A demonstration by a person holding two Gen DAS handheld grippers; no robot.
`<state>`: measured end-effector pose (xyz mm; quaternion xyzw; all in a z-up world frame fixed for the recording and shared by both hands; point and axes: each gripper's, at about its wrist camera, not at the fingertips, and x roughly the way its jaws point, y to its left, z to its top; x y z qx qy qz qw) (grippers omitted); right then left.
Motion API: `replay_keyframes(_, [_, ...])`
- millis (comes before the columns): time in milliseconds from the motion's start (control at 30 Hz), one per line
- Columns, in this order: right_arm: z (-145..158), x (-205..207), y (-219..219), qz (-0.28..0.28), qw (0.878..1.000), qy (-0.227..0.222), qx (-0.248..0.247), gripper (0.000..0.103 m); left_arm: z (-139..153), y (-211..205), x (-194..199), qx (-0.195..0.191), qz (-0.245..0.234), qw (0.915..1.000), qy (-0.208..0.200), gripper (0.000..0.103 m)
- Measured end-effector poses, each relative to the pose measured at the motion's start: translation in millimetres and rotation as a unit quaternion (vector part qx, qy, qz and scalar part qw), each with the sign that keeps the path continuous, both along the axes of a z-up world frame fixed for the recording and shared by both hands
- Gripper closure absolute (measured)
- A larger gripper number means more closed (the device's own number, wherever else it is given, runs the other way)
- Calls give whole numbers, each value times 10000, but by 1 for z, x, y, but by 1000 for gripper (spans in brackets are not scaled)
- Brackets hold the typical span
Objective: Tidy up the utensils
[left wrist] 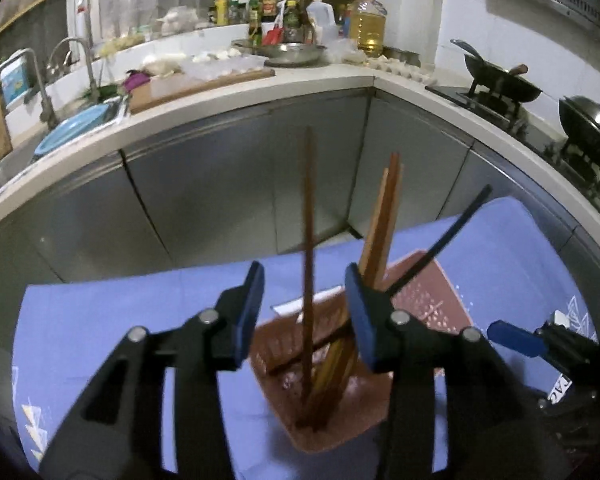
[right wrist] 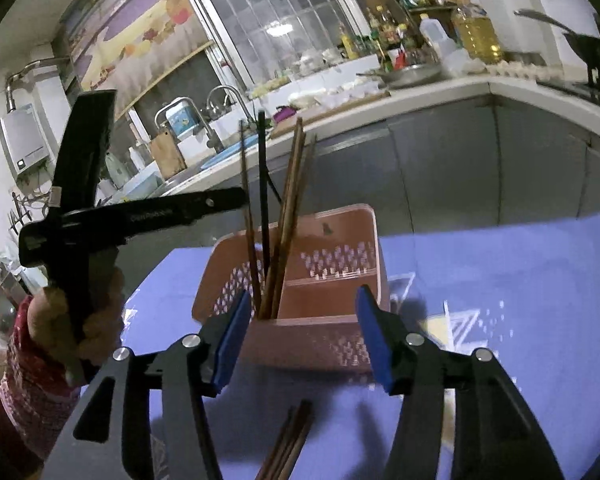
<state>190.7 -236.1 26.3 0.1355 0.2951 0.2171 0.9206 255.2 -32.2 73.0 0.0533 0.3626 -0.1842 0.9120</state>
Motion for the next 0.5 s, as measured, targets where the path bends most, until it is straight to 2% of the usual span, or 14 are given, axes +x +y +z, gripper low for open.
replay_keyframes(67, [-4,-10,0,-28,9999,100,4,48,13,15,-14,-160,108,9997,-139,61])
replay_keyframes(133, [-9,-23,1,-61,9997,221,29,48,26,31,-29,-353,264,9985,-315,53])
replay_keyframes(233, [-24,-47,8,-87,9988,458,-139,49,39,61,-65,-709,482,9949,-539,52])
replay_keyframes(267, [-33,-57,11,-69,9982,559,-218,53,37,71,-83,-817,507,9937,-574,52])
replay_keyframes(333, [-51,-71,20,-36,9959,824,-374,69,24,78,-108,-812,489,9942,-504,52])
replay_keyframes(367, [-63,-81,28,55,9938,996,-494,72,17,79,-117,-788,461,9948,-449,52])
replay_keyframes(400, [-69,-88,33,114,9924,1071,-591,76,4,80,-131,-746,417,9957,-358,55])
replay_keyframes(433, [-77,-97,42,189,9904,1140,-756,78,-11,80,-142,-697,374,9966,-230,62])
replay_keyframes(500, [-87,-110,57,305,9871,1192,-1025,79,-38,75,-159,-634,268,9976,108,70])
